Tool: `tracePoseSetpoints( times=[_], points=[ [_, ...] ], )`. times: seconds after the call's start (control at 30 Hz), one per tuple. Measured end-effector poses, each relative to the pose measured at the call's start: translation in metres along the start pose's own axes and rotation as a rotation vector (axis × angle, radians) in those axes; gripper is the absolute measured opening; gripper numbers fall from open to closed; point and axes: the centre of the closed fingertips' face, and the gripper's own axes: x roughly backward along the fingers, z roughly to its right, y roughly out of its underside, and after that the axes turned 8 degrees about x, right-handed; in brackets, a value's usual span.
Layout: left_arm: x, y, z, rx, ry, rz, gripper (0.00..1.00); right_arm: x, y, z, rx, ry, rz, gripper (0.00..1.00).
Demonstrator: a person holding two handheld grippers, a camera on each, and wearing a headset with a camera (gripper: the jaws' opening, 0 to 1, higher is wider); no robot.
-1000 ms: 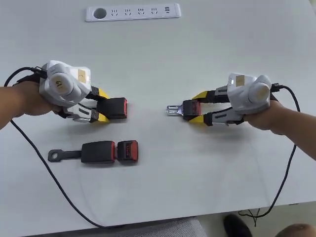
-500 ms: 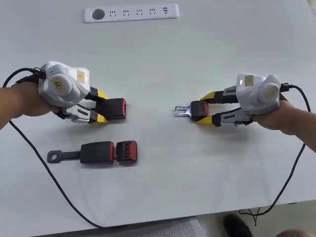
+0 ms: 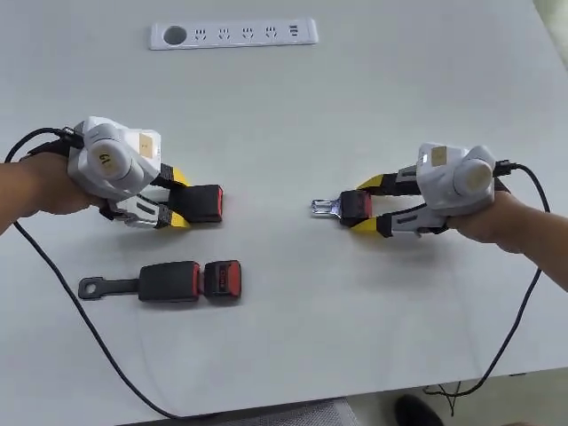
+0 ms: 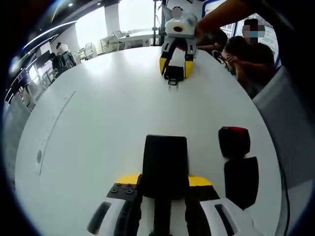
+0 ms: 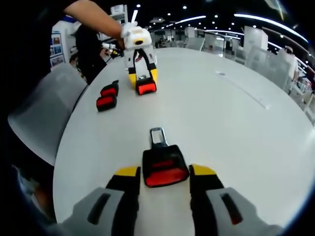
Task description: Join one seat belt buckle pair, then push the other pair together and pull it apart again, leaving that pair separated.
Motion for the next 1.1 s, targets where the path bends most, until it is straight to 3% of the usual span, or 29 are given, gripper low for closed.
tracePoseSetpoints(
  times=[0.07,0.13,0.23,0.33,0.43,0.53,0.6,0.67,0.7,0.8,0.93,1.1],
  points=[
    [0.000,0.000,0.000,0.022,-0.004,-0.018,0.35,-0.001,-0.001,0.000,-0.006,0.014,-0.013,0.48],
    [0.001,0.001,0.004,0.024,0.011,-0.046,0.42,0.000,-0.007,0.002,-0.040,0.041,0.006,0.53],
    [0.004,-0.005,0.005,0.070,-0.003,-0.023,0.55,0.002,-0.017,0.012,-0.085,0.118,0.027,0.61],
    [0.012,-0.014,-0.002,0.143,-0.055,0.032,0.65,0.007,-0.026,0.019,-0.137,0.192,0.048,0.71],
    [0.025,-0.024,-0.005,0.242,-0.107,0.129,0.73,0.010,-0.034,0.023,-0.163,0.265,0.077,0.81],
    [0.042,-0.023,-0.013,0.313,-0.207,0.176,0.79,0.011,-0.032,0.026,-0.205,0.337,0.078,0.85],
    [0.052,-0.024,-0.013,0.386,-0.240,0.242,0.89,0.015,-0.035,0.026,-0.228,0.400,0.084,0.89],
    [0.063,-0.022,-0.011,0.446,-0.277,0.304,0.96,0.018,-0.038,0.027,-0.259,0.433,0.110,0.93],
    [0.069,-0.018,-0.009,0.465,-0.299,0.324,0.97,0.018,-0.040,0.023,-0.264,0.453,0.106,0.94],
    [0.078,-0.009,0.003,0.476,-0.315,0.329,0.98,0.020,-0.046,0.014,-0.270,0.493,0.112,0.95],
    [0.096,0.001,0.019,0.529,-0.357,0.376,1.00,0.021,-0.055,0.001,-0.275,0.508,0.126,0.96],
    [0.120,0.009,0.038,0.550,-0.412,0.444,1.00,0.024,-0.066,-0.018,-0.250,0.523,0.119,0.97]
  ],
)
